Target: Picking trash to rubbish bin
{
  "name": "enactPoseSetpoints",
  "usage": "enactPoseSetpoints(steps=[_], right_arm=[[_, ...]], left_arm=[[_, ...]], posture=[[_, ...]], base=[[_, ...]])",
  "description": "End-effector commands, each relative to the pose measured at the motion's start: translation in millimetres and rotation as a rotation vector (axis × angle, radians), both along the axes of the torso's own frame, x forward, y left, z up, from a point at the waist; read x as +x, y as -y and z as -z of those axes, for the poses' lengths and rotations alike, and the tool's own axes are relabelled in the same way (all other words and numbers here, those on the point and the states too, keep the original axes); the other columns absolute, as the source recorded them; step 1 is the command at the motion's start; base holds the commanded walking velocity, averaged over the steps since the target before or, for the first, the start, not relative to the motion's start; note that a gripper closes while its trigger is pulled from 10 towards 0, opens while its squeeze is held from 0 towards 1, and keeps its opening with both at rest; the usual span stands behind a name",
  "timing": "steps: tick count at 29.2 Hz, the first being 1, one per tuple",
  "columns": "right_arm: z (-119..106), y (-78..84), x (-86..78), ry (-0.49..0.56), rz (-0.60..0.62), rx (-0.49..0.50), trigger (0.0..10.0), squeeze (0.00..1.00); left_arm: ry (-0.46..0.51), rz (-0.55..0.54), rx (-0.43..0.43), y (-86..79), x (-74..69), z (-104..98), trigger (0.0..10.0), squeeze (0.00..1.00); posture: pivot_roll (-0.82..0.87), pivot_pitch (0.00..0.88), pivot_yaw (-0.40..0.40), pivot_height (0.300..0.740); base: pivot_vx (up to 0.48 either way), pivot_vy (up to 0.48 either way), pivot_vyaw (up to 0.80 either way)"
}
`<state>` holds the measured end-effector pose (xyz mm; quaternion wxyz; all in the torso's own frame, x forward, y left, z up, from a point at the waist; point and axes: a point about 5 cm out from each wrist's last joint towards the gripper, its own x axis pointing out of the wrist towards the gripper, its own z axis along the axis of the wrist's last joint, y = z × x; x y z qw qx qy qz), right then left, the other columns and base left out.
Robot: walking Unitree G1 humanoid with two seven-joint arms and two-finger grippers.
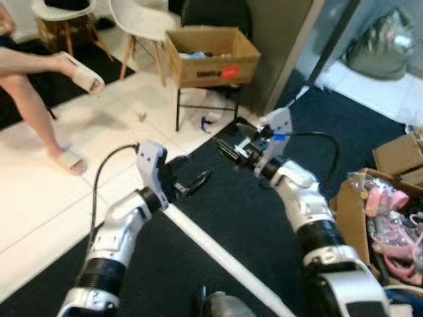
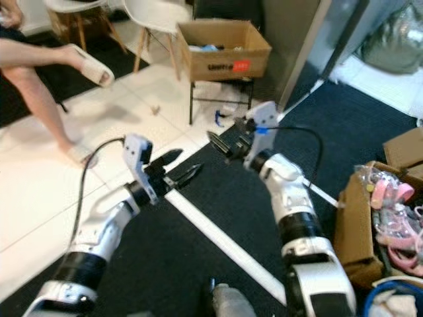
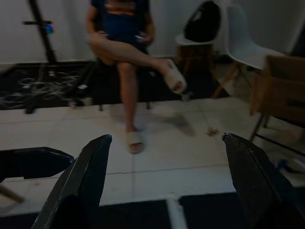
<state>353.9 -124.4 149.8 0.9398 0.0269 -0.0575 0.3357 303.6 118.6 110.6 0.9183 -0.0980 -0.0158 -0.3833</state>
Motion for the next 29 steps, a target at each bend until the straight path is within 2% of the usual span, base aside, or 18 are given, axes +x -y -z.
enactPoseSetpoints(steps=[1,16,20,29], right_arm=[[3.6,4.6,-0.9,-0.012,0.01,-0.009,10.0,0.0],[3.3,4.6,-0.9,-0.011,0.007,-0.01,10.0,0.0],[3.2,3.9,-1.4,0.001,0.005,-0.044,10.0,0.0],[3.4,3.1,-1.8,0.005,-0.003,-0.056,10.0,0.0]], left_arm=[[-0.006,0.012,0.005,1.6,-1.0,2.4,10.0,0.0],[0.005,0.014,-0.01,1.4,-0.8,1.6,10.0,0.0],[0.007,0.013,-0.012,1.3,-0.7,1.1,10.0,0.0],[0.011,0.01,-0.018,1.4,-0.5,0.3,10.0,0.0]], posture=[[-0.02,0.0,-0.066,0.74],[-0.02,0.0,-0.066,0.74],[-0.03,0.0,-0.065,0.74],[-0.02,0.0,-0.065,0.74]], base=[[-0.382,0.0,0.0],[0.0,0.0,0.0],[0.0,0.0,0.0],[0.0,0.0,0.76]])
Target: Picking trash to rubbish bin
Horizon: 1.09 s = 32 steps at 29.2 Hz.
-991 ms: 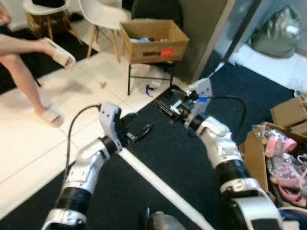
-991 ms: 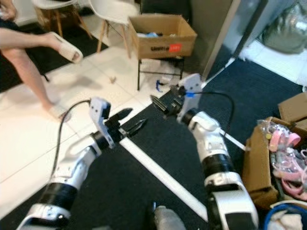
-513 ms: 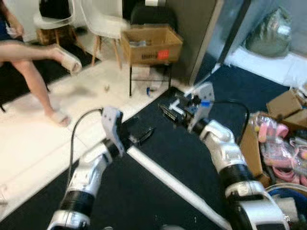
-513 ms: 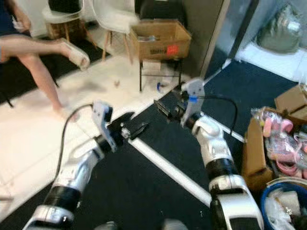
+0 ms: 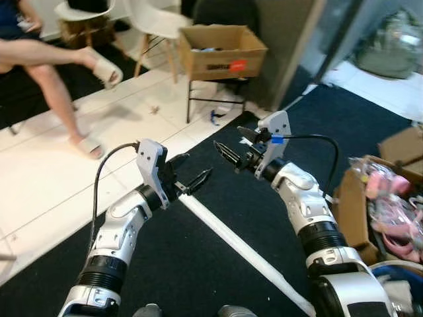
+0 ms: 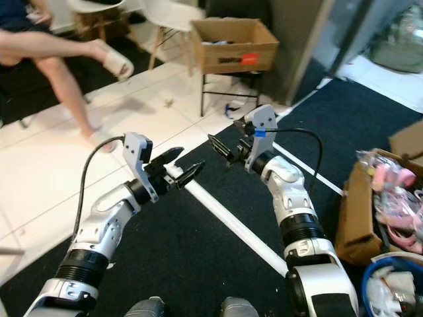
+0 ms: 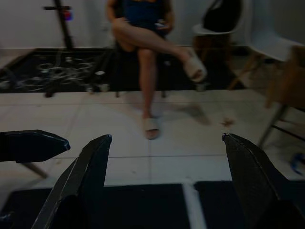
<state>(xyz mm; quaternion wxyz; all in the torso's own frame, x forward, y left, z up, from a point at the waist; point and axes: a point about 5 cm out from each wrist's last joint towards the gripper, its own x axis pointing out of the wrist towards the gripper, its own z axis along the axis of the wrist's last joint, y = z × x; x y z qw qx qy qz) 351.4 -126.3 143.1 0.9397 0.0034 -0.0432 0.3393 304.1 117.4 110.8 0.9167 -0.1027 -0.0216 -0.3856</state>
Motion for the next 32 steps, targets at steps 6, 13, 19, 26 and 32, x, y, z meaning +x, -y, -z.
enactPoseSetpoints(steps=[6,13,19,26,32], right_arm=[[-3,1.4,0.8,0.016,0.001,-0.003,10.0,0.0],[-3,0.9,1.1,0.017,-0.001,-0.005,10.0,0.0],[-3,0.4,0.9,0.015,-0.009,-0.004,10.0,0.0],[-3,0.5,0.7,0.017,-0.009,-0.006,10.0,0.0],[-5,3.6,1.6,0.037,0.034,0.0,10.0,0.0]], left_arm=[[0.007,0.004,-0.01,0.4,-0.9,0,10.0,0.0],[0.023,-0.008,-0.016,-0.4,0.2,0,10.0,0.0],[0.031,-0.014,-0.015,-0.6,0.6,-1,10.0,0.0],[0.039,-0.118,0.005,-5.0,7.5,-1,10.0,0.0],[0.049,-0.261,0.027,-11.2,17.1,-4,10.0,0.0]], posture=[[-0.03,0.0,-0.064,0.74],[-0.03,0.0,-0.058,0.74],[-0.03,0.0,-0.058,0.74],[-0.03,0.0,-0.058,0.74],[-0.04,0.0,-0.056,0.74]], base=[[0.0,0.0,0.8],[0.0,0.0,0.79],[0.0,0.0,0.79],[0.0,0.0,0.79],[0.0,0.0,0.79]])
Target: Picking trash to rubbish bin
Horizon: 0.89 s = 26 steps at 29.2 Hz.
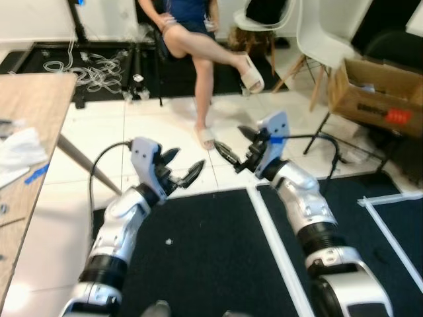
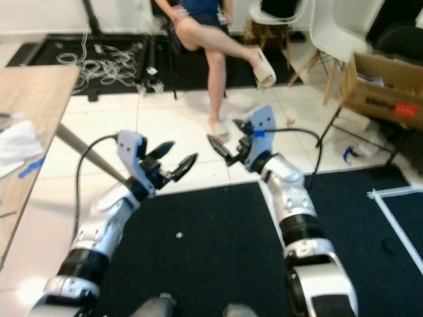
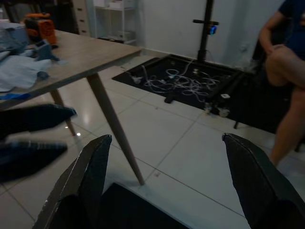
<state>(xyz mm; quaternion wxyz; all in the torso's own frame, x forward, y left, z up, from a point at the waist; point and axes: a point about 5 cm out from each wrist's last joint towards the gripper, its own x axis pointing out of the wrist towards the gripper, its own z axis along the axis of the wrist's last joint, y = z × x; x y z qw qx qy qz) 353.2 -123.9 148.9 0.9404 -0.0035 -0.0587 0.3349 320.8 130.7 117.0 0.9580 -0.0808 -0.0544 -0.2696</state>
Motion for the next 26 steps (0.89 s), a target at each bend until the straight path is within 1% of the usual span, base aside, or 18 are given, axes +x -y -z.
enactPoseSetpoints(steps=[1,3,6,7,11,16,18,26], right_arm=[[1,6.8,0.1,0.007,0.035,0.004,10.0,0.0],[0,7.9,0.4,0.013,0.051,0.006,10.0,0.0],[-1,13.4,2.4,0.021,0.114,0.022,10.0,0.0],[-1,13.4,2.4,0.021,0.114,0.022,10.0,0.0],[-2,18.0,4.4,0.021,0.167,0.036,10.0,0.0],[-2,18.3,4.5,0.022,0.172,0.036,10.0,0.0],[-2,19.5,4.9,0.022,0.188,0.036,10.0,0.0],[-1,20.4,5.5,0.025,0.205,0.032,10.0,0.0]], left_arm=[[-0.001,-0.026,0.01,1.3,1.3,2,10.0,0.0],[0.0,-0.045,0.015,0.2,1.9,1,10.0,0.0],[0.003,-0.139,0.032,-6.2,5.0,1,10.0,0.0],[0.003,-0.139,0.032,-6.2,5.0,1,10.0,0.0],[0.006,-0.239,0.056,-11.0,11.4,-1,10.0,0.0],[0.007,-0.247,0.059,-11.1,12.0,-1,10.0,0.0],[0.007,-0.273,0.063,-12.1,13.7,-2,10.0,0.0],[0.017,-0.3,0.076,-11.2,17.3,-4,10.0,0.0]], posture=[[-0.04,0.0,-0.056,0.74],[-0.04,0.0,-0.056,0.74],[-0.03,0.0,-0.059,0.74],[-0.03,0.0,-0.059,0.74],[-0.04,0.0,-0.058,0.74],[-0.04,0.0,-0.058,0.74],[-0.04,0.0,-0.06,0.74],[-0.04,0.0,-0.062,0.74]], base=[[0.0,0.0,0.79],[0.0,0.0,0.79],[0.0,0.0,0.79],[0.0,0.0,0.79],[0.0,0.0,0.79],[0.0,0.0,0.79],[0.0,0.0,0.79],[0.0,0.0,0.79]])
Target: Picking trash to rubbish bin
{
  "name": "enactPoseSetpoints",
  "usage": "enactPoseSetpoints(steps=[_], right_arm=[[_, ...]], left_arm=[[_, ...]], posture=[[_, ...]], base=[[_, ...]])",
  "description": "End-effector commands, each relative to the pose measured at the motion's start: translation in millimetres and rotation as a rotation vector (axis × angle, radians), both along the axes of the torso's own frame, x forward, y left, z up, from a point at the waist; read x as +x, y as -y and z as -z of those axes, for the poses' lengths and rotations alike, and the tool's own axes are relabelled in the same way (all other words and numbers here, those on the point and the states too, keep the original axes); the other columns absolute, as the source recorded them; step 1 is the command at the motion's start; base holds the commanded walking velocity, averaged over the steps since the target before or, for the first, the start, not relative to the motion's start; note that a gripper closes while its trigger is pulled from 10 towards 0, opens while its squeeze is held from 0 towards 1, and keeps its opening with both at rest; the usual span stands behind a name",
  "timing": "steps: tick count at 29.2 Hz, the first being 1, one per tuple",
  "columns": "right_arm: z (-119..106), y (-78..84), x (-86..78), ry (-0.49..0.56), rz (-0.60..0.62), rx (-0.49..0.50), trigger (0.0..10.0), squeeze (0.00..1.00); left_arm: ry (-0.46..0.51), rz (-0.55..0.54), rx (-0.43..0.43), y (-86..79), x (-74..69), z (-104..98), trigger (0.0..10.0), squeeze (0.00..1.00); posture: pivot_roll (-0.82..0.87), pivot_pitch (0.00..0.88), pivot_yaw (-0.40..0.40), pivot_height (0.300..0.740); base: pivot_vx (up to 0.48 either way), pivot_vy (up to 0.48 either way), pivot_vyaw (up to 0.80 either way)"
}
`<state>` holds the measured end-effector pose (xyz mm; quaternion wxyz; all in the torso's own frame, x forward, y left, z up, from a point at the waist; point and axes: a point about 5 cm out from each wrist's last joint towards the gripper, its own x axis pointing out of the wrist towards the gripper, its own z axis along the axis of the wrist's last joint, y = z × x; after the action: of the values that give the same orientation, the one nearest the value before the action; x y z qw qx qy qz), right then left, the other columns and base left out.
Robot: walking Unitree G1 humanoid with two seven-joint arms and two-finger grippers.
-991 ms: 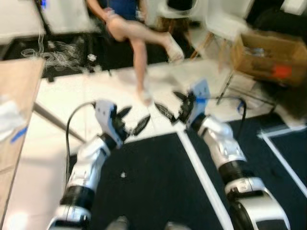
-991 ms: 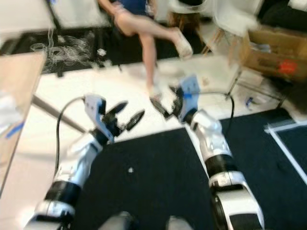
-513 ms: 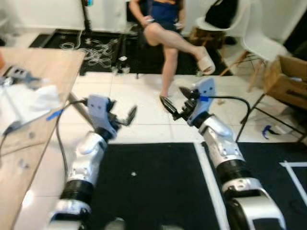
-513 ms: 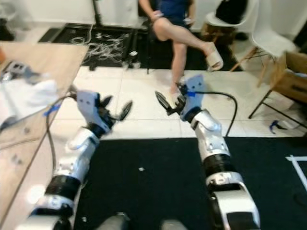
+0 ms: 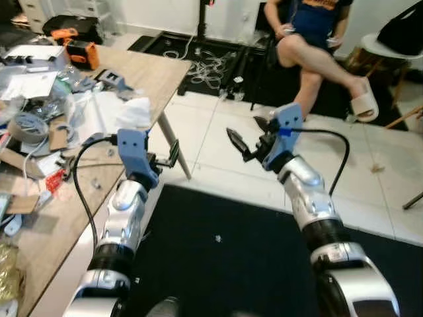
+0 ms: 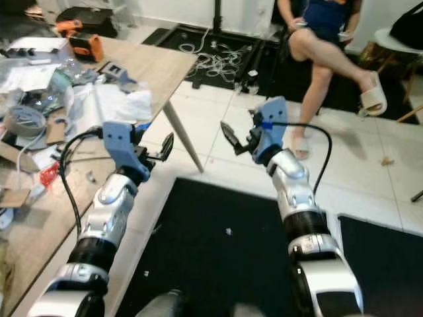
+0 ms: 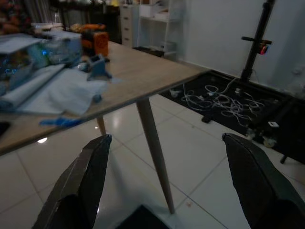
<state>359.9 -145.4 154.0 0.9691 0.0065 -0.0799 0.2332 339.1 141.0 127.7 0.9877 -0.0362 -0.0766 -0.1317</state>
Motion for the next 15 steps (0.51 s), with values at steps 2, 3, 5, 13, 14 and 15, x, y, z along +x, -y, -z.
enactPoseSetpoints(steps=[2,3,5,13,14,15], right_arm=[[4.0,-1.2,-1.1,-0.006,-0.001,-0.014,10.0,0.0],[4.0,-1.2,-1.1,-0.006,-0.001,-0.014,10.0,0.0],[3.9,-1.6,-0.8,-0.007,-0.004,-0.015,10.0,0.0],[3.5,-3.9,-1.0,-0.002,-0.02,-0.029,10.0,0.0],[3.5,-4.5,-1.0,-0.002,-0.026,-0.03,10.0,0.0],[3.5,-5.2,-1.1,-0.002,-0.032,-0.032,10.0,0.0]], left_arm=[[-0.024,-0.019,0.012,-0.2,0.4,6.8,10.0,0.0],[-0.024,-0.019,0.012,-0.2,0.4,6.8,10.0,0.0],[-0.03,-0.011,0.022,1.4,1.9,7.7,10.0,0.0],[-0.032,-0.009,0.029,2.0,3.3,8.1,10.0,0.0],[-0.031,-0.01,0.031,1.9,3.6,8.0,10.0,0.0],[-0.026,-0.012,0.038,1.7,3.8,7.7,10.0,0.0]], posture=[[-0.04,0.0,-0.062,0.74],[-0.04,0.0,-0.062,0.74],[-0.04,0.0,-0.066,0.74],[-0.04,0.0,-0.063,0.74],[-0.04,0.0,-0.062,0.74],[-0.04,0.0,-0.062,0.74]], base=[[0.0,0.0,0.79],[0.0,0.0,0.79],[0.0,0.0,0.79],[0.0,0.0,0.79],[0.0,0.0,0.79],[0.0,0.0,0.79]])
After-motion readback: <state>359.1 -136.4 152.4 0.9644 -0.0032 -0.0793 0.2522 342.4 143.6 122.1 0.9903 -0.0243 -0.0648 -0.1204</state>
